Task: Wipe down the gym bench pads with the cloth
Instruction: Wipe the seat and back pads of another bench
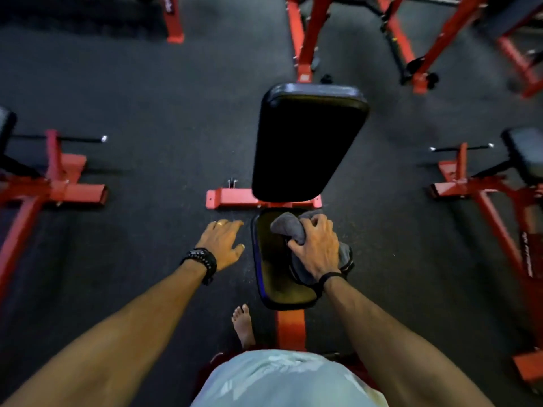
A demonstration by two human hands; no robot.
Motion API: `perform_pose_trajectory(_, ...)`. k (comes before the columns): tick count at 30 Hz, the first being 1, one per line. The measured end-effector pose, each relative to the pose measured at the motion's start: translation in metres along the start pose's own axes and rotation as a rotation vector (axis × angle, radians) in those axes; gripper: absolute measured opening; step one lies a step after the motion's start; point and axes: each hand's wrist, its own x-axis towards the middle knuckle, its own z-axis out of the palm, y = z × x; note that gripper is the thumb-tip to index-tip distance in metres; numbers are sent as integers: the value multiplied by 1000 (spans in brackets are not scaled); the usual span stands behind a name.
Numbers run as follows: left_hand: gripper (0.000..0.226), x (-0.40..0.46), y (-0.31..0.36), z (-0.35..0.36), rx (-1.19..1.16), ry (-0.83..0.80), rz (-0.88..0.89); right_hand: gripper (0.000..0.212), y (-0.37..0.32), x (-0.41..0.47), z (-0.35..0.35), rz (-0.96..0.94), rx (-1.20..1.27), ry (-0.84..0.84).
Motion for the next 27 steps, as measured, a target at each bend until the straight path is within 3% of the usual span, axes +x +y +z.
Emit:
perform_pose_trajectory(15, 70, 39, 263, 25, 419, 122, 649, 45, 203, -137, -118, 527, -50, 373)
perform_pose_trajectory(27, 69, -42, 513, 90, 420, 143, 986, 46, 370, -326, -225, 719, -195, 537)
